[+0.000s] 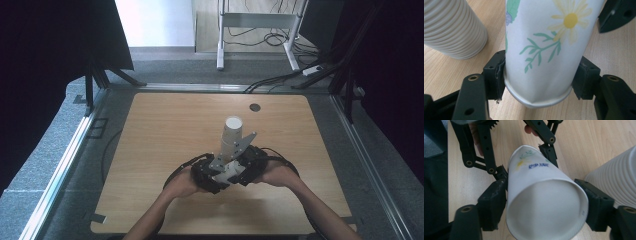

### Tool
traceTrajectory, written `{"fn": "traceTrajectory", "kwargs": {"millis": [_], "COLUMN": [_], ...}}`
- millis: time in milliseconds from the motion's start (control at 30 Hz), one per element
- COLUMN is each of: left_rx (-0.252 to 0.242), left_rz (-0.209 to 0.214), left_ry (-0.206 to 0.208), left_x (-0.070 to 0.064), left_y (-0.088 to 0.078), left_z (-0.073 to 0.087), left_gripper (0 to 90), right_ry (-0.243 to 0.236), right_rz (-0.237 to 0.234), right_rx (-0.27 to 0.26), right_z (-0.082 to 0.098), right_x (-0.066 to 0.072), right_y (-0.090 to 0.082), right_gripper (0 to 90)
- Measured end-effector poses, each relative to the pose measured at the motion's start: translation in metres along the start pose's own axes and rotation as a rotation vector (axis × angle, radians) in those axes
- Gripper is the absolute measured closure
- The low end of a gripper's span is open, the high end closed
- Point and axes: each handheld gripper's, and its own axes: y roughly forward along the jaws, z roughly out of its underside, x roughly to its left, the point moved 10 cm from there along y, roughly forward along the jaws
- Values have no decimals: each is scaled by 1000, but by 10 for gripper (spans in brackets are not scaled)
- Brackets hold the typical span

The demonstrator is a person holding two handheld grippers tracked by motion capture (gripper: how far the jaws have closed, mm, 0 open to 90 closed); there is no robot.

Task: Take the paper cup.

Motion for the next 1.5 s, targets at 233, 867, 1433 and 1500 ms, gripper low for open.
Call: {"fn": "traceTrajectory", "kwargs": {"millis": [233, 867, 1433, 1500], "left_rx": [-10, -304, -417, -415], "left_rz": [7, 70, 127, 134], "left_ry": [-4, -156, -116, -99], "left_x": [-2, 7, -1, -2], "left_y": [3, -36, -39, -37], "left_z": [1, -19, -18, -18], "left_gripper": [363, 143, 190, 197], "right_ry": [0, 79, 124, 117], "right_rz": [-14, -25, -70, -85], "right_rx": [9, -186, -363, -372], "right_z": [-1, -13, -2, -1], "right_x": [1, 0, 1, 3], "right_y": [1, -31, -45, -44], "right_gripper": [353, 369, 370, 370]}}
